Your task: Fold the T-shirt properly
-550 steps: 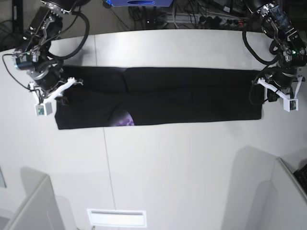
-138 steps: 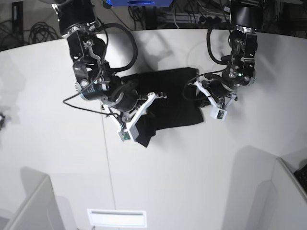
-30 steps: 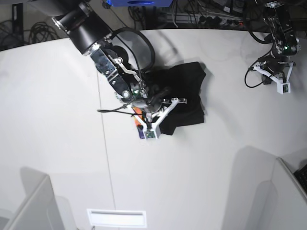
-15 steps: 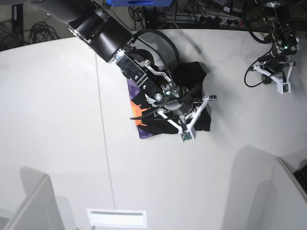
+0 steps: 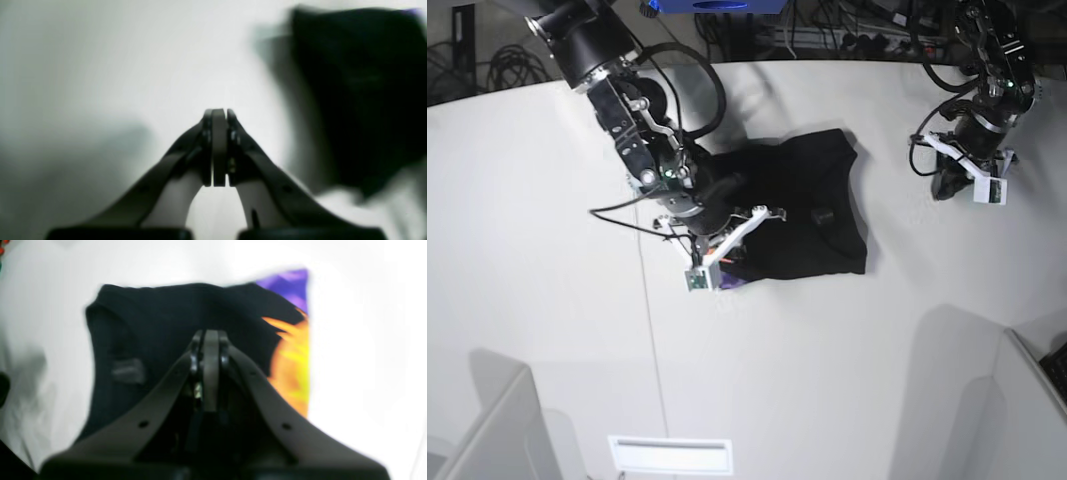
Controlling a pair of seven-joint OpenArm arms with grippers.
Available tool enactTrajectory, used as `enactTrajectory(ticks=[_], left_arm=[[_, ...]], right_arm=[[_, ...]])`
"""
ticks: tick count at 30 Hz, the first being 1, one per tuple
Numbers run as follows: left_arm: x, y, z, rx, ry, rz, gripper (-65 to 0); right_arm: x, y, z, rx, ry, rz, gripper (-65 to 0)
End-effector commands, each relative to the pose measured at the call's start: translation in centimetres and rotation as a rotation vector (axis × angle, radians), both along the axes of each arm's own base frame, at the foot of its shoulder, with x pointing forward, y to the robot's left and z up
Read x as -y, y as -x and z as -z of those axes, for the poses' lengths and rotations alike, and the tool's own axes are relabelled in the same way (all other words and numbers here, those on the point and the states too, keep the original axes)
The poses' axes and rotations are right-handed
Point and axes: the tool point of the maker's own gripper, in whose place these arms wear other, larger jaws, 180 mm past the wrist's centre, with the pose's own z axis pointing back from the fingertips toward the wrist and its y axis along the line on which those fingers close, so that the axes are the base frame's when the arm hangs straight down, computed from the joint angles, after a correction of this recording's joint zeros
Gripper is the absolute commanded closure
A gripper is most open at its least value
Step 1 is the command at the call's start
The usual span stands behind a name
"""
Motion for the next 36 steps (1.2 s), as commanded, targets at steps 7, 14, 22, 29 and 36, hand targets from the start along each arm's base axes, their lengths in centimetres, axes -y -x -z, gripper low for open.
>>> enactTrajectory(ticks=[7,14,22,29,36], left_arm=[[3.6,-1.4,-2.9,0.125,0.288,0.04,-4.9],[7.0,-2.2,-1.5,0.087,0.372,0.103,-55.5],[9.1,-3.6,2.5,-0.002,0.477,0.083,-65.0],[10.2,-5.2,5.2,-0.088,0.52,0.042,-65.0],[12.0,-5.1,7.5,-0.181,0.54,0.034,-65.0]], right_arm=[[4.5,1.6,-1.7,0.073,0.029,0.042,0.0],[7.7,3.0,-1.6,0.068,0.064,0.083,0.0],[8.6,4.3,-0.5,0.037,0.095,0.078,0.0],[8.7,4.7,-0.2,0.027,0.098,0.079,0.0],[9.8,4.7,0.0,0.029,0.134,0.073,0.0]])
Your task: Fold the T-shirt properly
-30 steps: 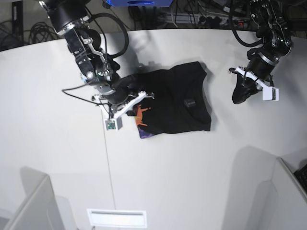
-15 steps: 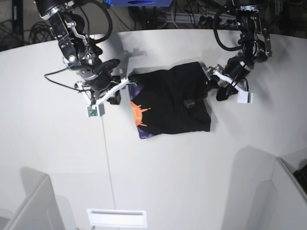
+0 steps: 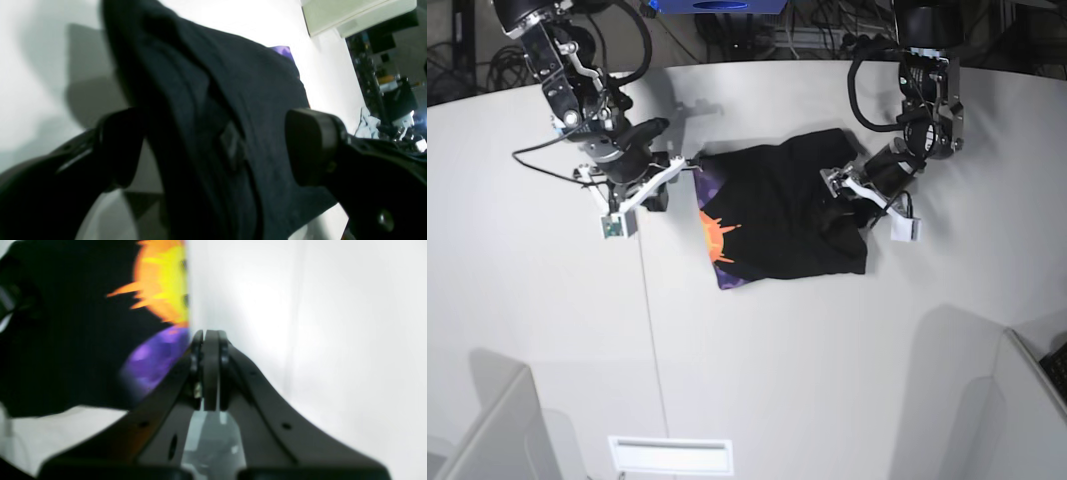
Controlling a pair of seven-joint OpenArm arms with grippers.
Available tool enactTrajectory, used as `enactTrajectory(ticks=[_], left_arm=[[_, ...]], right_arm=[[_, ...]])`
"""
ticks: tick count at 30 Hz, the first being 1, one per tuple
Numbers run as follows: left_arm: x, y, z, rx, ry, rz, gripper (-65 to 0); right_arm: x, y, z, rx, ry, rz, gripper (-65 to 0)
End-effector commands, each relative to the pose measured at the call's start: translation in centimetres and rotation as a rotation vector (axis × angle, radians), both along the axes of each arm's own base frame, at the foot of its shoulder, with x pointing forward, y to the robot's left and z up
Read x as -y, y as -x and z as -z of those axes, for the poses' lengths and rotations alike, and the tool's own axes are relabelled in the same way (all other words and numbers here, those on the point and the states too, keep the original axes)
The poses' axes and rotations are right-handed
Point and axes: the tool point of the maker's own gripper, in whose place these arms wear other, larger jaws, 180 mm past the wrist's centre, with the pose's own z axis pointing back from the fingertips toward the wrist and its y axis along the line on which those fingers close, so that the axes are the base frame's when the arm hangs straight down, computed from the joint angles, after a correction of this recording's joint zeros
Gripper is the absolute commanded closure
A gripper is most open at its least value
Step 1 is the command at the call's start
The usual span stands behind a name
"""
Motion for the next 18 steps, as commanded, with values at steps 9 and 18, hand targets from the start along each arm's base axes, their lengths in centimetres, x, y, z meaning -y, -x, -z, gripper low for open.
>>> enactTrajectory(ticks=[9,18], left_arm=[[-0.2,0.9,2.0,-0.104,-0.016,-0.03,-27.3],[-0.8,0.9,2.1,-0.115,-0.031,-0.041,0.0]], right_arm=[[3.5,-0.6,-0.8,0.038,0.025,0.086,0.0],[5.0,0.4,-0.4,0.064,0.031,0.14,0.0]])
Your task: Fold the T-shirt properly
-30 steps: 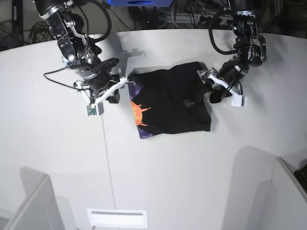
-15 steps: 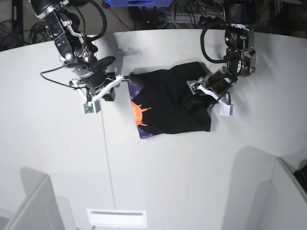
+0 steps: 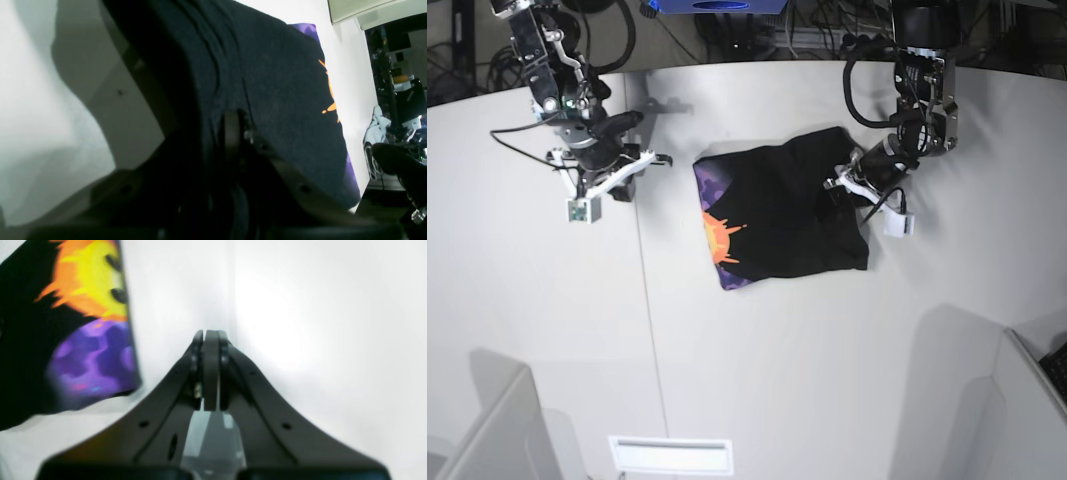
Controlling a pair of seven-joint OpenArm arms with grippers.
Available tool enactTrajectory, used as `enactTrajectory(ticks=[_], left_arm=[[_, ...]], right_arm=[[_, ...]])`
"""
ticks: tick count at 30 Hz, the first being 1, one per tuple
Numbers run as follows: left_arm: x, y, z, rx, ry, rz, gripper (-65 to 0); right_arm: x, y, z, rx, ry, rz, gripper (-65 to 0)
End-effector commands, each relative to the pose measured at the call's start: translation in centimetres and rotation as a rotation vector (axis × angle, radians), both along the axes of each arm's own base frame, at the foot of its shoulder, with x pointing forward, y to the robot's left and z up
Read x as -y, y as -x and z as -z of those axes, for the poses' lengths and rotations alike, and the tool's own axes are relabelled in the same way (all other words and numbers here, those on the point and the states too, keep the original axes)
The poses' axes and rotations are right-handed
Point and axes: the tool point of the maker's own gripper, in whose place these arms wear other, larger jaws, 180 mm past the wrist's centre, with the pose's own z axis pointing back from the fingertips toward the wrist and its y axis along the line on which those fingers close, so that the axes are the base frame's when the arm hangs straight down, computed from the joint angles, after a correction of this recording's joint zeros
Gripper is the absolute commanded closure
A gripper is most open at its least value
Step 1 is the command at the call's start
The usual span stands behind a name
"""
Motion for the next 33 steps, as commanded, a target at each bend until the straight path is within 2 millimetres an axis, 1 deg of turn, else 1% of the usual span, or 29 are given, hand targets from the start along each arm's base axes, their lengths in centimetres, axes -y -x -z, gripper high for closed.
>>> enactTrajectory(ticks=[1,3,4,6,8,9,10,12,14,15,19,21,23,27,29,33], left_arm=[[-0.5,0.2,0.3,-0.024,-0.014,-0.002,0.0],[0.0,0.4,0.5,-0.055,-0.018,0.042,0.0],[0.1,0.2,0.3,-0.066,-0.028,0.074,0.0],[-0.2,0.2,0.3,-0.092,-0.056,0.127,0.0],[-0.3,0.2,0.1,-0.102,-0.084,0.172,0.0],[-0.6,0.2,0.1,-0.105,-0.104,0.189,0.0],[-0.6,-0.2,-0.3,-0.09,-0.123,0.212,0.0],[-0.5,-0.5,-0.8,-0.075,-0.161,0.262,0.0],[-0.6,-0.6,-1.1,-0.066,-0.207,0.32,0.0],[-0.6,-1.0,-1.4,-0.055,-0.239,0.359,0.0],[0.3,-1.3,-2.1,-0.028,-0.34,0.514,0.0],[1.2,-1.8,-2.8,-0.001,-0.384,0.591,0.0],[1.8,-1.8,-3.0,0.011,-0.424,0.658,0.0],[3.8,-1.9,-3.7,0.051,-0.481,0.788,0.0],[4.9,-1.8,-3.8,0.066,-0.502,0.846,0.0],[5.7,-1.8,-3.4,0.096,-0.612,0.957,0.0]], right_arm=[[0.2,-0.7,-1.1,0.051,0.003,-0.001,0.0],[0.2,-0.7,-1.1,0.055,0.003,0.0,0.0],[0.2,-0.7,-1.1,0.055,0.003,0.0,0.0],[0.0,-0.7,-1.1,0.055,-0.003,0.002,0.0],[-0.7,-0.7,-1.1,0.055,-0.029,0.015,0.0],[-0.5,-0.7,-1.2,0.055,-0.035,0.03,0.0],[-0.3,-0.5,-0.9,0.046,-0.043,0.049,0.0],[-0.1,-0.3,-0.8,0.042,-0.061,0.083,0.0],[0.5,-0.2,-0.8,0.042,-0.07,0.123,0.0],[0.9,0.0,-0.6,0.034,-0.071,0.14,0.0],[2.2,0.7,-0.2,0.022,-0.075,0.203,0.0],[3.1,1.0,-0.1,0.018,-0.069,0.234,0.0],[3.7,1.3,0.1,0.013,-0.071,0.263,0.0],[5.2,1.6,0.1,0.012,-0.065,0.314,0.0],[5.9,2.0,0.3,0.004,-0.055,0.332,0.0],[7.1,2.3,0.3,0.006,-0.041,0.361,0.0]])
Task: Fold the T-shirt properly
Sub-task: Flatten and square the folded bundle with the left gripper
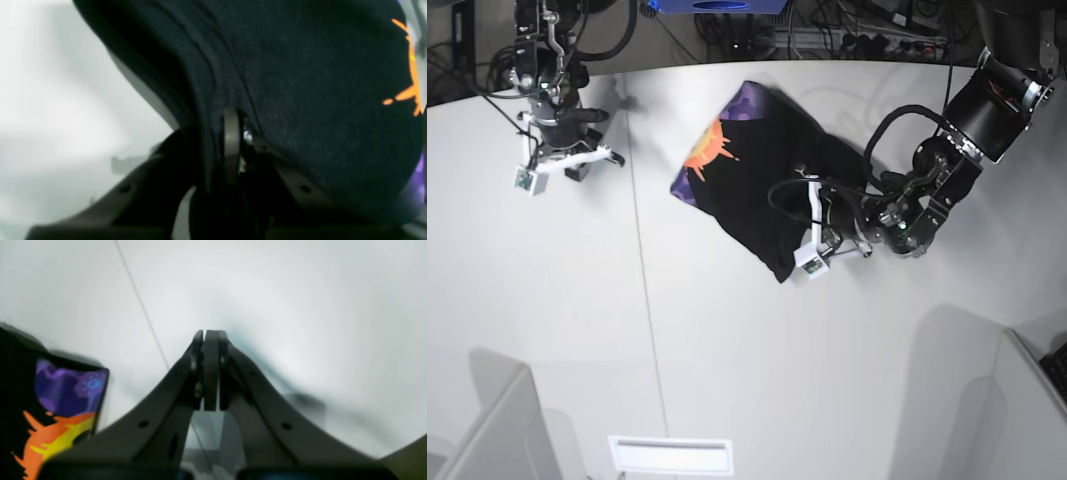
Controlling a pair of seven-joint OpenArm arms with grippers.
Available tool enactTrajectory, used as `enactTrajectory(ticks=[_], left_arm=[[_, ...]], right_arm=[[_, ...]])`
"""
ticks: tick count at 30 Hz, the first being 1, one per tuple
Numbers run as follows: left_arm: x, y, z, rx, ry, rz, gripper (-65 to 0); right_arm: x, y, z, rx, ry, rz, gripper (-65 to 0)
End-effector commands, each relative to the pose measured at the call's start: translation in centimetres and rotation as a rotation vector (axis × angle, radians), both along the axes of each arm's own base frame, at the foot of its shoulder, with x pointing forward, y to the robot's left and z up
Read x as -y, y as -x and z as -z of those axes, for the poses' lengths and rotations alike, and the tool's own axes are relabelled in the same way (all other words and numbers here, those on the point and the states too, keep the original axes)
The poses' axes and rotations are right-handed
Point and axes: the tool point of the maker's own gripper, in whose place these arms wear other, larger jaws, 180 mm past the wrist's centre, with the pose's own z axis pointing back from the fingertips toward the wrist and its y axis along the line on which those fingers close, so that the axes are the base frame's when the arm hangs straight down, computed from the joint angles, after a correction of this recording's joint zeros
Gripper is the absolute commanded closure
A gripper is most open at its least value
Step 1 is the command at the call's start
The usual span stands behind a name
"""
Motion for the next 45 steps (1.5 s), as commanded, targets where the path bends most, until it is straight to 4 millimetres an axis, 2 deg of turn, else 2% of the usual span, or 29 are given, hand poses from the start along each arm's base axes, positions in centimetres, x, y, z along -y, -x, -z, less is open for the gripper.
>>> enactTrajectory(ticks=[1,4,9,12,18,22,27,33,37,45], left_arm=[[0.2,-1.0,-1.0,0.057,-0.019,0.053,0.0],[0.3,-0.5,-0.4,0.11,-0.112,0.229,0.0],[1.7,-0.4,0.3,0.206,-0.211,0.449,0.0],[3.3,-0.2,0.3,0.265,-0.244,0.569,0.0],[6.4,-0.5,0.0,0.334,-0.236,0.617,0.0],[7.7,-0.3,-0.3,0.345,-0.216,0.626,0.0],[8.3,-0.1,-0.4,0.342,-0.201,0.63,0.0],[9.0,2.1,0.9,0.319,-0.212,0.709,0.0],[10.0,3.1,0.9,0.327,-0.158,0.739,0.0],[9.7,1.8,0.7,0.38,-0.206,0.752,0.0]], right_arm=[[0.8,-0.6,-1.0,0.042,0.025,0.011,0.0],[1.7,-0.1,-0.8,0.032,0.034,0.034,0.0],[1.8,0.1,-0.7,0.025,0.036,0.039,0.0],[1.4,0.2,-0.6,0.025,0.023,0.048,0.0],[0.8,0.2,-0.4,0.027,0.0,0.062,0.0],[0.8,0.1,-0.5,0.028,0.0,0.062,0.0],[0.8,0.2,-0.4,0.027,0.001,0.061,0.0],[0.8,0.0,-0.5,0.03,0.001,0.061,0.0],[0.8,0.0,-0.5,0.03,0.0,0.062,0.0],[0.8,0.2,-0.4,0.027,0.0,0.06,0.0]])
